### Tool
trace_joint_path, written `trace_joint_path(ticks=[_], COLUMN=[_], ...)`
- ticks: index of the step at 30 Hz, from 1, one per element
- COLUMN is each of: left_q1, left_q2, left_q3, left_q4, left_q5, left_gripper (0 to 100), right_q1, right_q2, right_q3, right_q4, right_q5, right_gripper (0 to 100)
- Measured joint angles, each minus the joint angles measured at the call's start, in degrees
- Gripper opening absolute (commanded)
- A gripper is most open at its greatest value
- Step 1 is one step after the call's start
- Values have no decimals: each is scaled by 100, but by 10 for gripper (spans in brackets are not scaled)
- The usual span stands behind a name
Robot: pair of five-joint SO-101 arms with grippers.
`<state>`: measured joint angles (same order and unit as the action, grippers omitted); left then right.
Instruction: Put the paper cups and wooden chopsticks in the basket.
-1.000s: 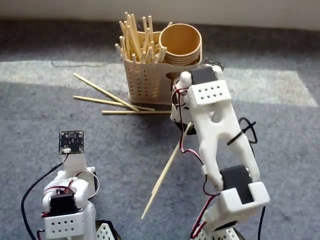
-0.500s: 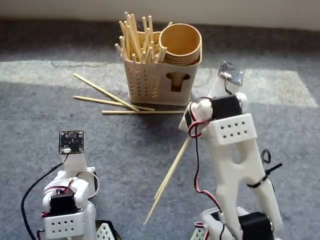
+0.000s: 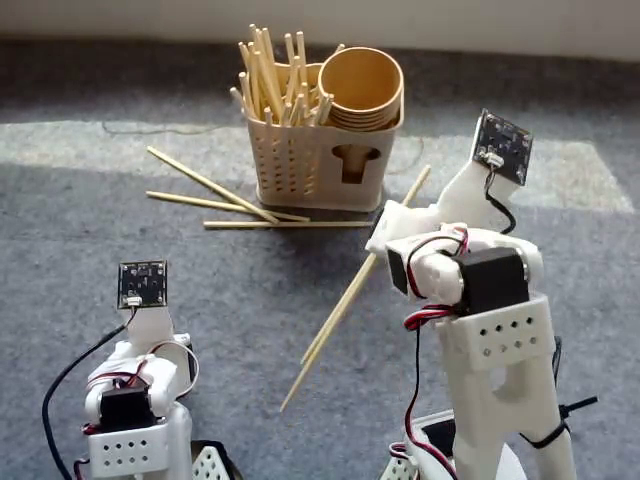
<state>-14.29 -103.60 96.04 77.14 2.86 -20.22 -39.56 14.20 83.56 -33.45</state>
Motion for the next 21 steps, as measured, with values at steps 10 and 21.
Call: trace_joint_path(ticks=[10,21], left_q1=[0,0], left_q2=[0,0], left_q3=[0,0], left_q4=[0,0], left_q5=[0,0], left_gripper=[7,7], right_q1=[0,0], right_q2=[-897,-1037], right_q3=[0,0], right_q4=[-2048,-5116], right_q5=[0,0], right_gripper=[5,5])
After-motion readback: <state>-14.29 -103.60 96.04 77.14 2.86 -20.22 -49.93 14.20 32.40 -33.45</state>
